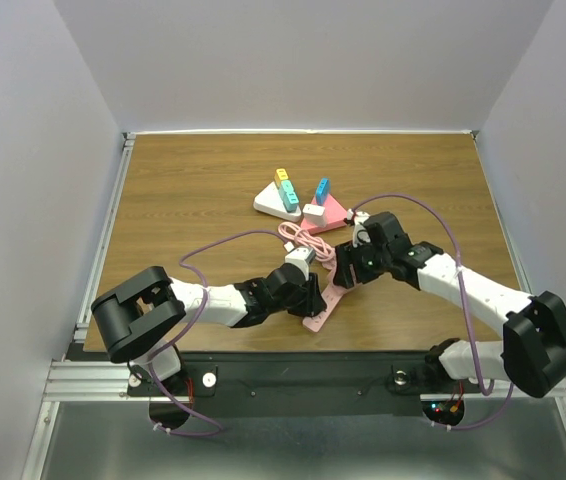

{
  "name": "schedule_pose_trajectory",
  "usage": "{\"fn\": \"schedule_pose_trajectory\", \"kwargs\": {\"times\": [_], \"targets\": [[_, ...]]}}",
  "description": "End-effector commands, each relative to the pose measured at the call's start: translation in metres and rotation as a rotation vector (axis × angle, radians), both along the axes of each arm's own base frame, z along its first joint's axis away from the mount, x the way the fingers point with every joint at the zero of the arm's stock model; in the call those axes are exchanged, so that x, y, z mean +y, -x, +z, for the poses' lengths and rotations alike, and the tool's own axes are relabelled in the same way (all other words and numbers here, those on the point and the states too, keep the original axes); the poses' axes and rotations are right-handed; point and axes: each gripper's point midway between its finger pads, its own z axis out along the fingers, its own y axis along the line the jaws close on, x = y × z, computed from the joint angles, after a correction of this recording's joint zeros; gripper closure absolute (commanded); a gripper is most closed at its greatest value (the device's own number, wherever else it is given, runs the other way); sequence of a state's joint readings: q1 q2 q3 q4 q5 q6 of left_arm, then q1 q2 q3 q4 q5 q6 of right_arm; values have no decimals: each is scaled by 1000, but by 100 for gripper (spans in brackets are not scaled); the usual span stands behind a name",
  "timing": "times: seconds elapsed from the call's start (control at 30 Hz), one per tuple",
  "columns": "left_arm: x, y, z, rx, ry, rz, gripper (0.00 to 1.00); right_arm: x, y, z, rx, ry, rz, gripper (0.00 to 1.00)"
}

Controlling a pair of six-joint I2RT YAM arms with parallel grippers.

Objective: Insert the plug

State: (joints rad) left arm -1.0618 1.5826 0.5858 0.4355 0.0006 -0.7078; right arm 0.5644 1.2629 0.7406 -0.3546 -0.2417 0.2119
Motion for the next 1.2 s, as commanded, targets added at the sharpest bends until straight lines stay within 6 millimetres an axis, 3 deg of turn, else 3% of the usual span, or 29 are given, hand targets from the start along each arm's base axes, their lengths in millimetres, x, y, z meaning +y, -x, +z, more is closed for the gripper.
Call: {"fn": "schedule_pose_trajectory", "kwargs": {"times": [0.0,0.67,1.17], "targets": [[80,28,-80,122,-379,8,93,9,-14,13,-58,-3,28,100],[82,26,-80,138,-371,13,95,14,5,16,1,-40,90,100],[85,26,-80,142,-367,17,97,4,-8,16,-39,31,33,100]]}}
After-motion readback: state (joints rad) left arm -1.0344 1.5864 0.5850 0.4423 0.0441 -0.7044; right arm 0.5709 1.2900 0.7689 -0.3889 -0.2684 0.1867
